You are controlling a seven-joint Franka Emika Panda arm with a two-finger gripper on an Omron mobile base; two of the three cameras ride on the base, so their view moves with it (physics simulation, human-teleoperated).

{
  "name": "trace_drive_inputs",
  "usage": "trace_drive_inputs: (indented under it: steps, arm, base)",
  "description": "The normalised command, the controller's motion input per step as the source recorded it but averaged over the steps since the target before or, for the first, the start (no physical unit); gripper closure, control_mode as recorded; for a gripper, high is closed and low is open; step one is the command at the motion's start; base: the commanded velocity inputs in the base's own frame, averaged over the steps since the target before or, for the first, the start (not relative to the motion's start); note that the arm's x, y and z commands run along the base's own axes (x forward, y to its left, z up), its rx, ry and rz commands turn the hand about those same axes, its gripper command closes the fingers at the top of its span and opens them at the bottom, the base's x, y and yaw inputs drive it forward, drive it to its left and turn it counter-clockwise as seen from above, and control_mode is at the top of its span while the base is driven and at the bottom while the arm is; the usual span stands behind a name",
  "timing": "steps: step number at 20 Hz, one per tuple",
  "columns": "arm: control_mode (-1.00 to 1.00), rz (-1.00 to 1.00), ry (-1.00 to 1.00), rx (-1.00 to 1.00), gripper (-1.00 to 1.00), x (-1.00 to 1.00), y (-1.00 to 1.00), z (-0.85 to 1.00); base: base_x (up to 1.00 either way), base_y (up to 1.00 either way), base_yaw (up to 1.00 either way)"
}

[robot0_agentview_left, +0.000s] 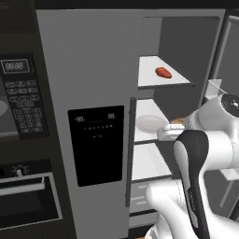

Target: Transport the chicken drumstick from the fridge to the microwave and turn on the microwave.

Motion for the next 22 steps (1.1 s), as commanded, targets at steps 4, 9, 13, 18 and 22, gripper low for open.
trace_drive_inputs:
  steps: [4, 9, 13, 18, 22]
  arm:
    - [-1.00, 0.00, 0.00, -0.04, 1.00, 0.06, 0.08, -0.45]
    - [-1.00, 0.00, 0.00, 0.00, 1.00, 0.00, 0.01, -0.06]
    - [-1.00, 0.00, -0.01, 0.00, 1.00, 0.00, 0.00, 0.00]
    - [-1.00, 0.00, -0.09, 0.00, 1.00, -0.10, 0.00, 0.00]
    - [1.00, 0.00, 0.00, 0.00, 1.00, 0.00, 0.00, 0.00]
  base:
    - [0.00, 0.00, 0.00]
    - [0.00, 0.00, 0.00]
    - [0.00, 0.00, 0.00]
    - [0.00, 0.00, 0.00]
    - [-0.40, 0.00, 0.00]
